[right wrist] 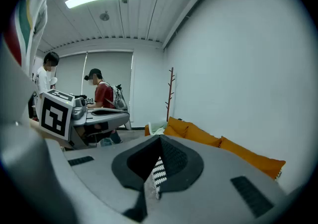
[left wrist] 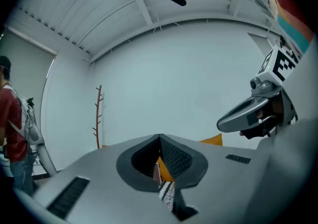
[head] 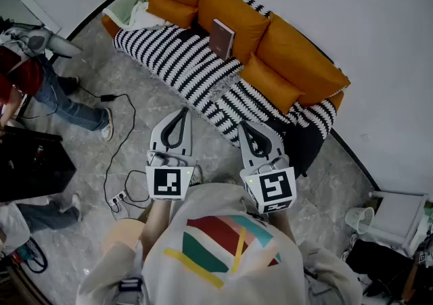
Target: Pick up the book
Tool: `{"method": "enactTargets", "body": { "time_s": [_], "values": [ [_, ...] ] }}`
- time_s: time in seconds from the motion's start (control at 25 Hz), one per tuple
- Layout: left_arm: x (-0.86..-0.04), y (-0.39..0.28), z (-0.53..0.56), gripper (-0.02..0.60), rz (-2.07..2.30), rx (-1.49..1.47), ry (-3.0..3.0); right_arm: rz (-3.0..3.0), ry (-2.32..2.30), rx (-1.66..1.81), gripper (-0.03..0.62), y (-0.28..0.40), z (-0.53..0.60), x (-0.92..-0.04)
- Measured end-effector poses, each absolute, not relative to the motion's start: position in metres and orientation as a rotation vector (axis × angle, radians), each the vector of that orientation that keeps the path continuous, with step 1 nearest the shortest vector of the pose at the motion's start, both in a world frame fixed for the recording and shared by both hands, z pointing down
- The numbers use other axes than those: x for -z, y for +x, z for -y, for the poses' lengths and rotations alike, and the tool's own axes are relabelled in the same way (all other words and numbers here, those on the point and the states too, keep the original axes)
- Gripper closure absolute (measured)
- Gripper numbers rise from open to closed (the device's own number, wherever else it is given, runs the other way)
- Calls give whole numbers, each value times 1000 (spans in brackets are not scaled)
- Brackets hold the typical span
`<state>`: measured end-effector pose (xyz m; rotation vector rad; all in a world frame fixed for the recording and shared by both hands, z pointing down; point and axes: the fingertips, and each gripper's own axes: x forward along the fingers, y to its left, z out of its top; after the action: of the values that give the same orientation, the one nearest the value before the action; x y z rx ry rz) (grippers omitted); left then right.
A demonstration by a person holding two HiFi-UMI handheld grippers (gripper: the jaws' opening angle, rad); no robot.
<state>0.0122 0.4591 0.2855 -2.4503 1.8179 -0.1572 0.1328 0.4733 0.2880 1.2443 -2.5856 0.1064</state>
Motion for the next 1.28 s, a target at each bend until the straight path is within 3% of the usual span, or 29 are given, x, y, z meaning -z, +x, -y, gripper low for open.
{"method": "enactTargets", "body": {
  "time_s": [0.84, 1.28],
  "values": [
    [-287, 44, -482, 578, -1869, 201, -2395, 2715, 1130, -185, 582, 165, -504, -294],
    [-283, 125, -490, 578, -1743, 187, -2440, 2751, 1143, -336, 582, 223, -513, -312]
  ]
}}
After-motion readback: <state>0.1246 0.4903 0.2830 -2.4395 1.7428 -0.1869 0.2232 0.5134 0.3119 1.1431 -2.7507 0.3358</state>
